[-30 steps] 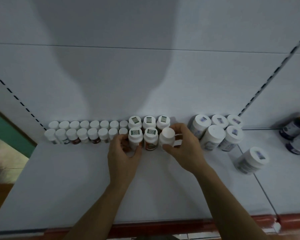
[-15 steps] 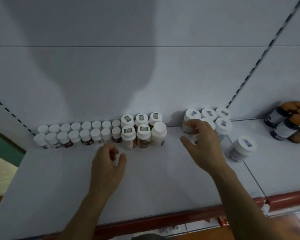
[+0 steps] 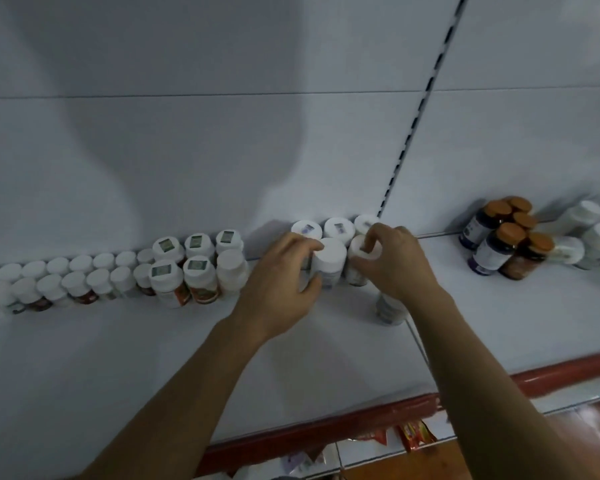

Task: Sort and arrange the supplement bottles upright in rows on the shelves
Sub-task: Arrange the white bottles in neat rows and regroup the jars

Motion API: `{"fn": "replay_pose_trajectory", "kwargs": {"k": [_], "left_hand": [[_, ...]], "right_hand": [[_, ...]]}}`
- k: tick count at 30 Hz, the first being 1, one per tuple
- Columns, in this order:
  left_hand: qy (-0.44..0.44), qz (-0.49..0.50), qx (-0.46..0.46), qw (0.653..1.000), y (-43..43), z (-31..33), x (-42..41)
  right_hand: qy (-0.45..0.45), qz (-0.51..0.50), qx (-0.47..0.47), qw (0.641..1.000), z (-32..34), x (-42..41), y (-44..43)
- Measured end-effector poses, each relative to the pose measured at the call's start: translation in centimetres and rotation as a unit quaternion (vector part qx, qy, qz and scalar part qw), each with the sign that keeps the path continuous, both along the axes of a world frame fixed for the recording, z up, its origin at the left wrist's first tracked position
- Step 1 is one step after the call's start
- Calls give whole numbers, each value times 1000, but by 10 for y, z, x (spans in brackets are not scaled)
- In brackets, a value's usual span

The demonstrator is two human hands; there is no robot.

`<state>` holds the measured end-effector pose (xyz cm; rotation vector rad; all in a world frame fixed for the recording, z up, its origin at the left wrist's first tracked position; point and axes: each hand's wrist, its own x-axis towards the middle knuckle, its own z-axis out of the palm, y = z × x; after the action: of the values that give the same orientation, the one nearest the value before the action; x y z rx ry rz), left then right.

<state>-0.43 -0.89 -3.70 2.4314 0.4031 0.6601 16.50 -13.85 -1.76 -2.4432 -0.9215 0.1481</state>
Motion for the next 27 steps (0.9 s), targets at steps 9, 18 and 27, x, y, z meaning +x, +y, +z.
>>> {"fn": "replay_pose_trajectory", "kwargs": {"k": [9,18,27], "left_hand": [[61,143,125,980,-25,-20,52],[-22,190,96,977,-57,-20,46],[47,191,-33,980,-72,-30,51]], "right_hand": [[117,-36,275,954,10,52,-64],[155,-70,348,922,8,90,-119],[170,-97,351,916,-2,103,-179]]}}
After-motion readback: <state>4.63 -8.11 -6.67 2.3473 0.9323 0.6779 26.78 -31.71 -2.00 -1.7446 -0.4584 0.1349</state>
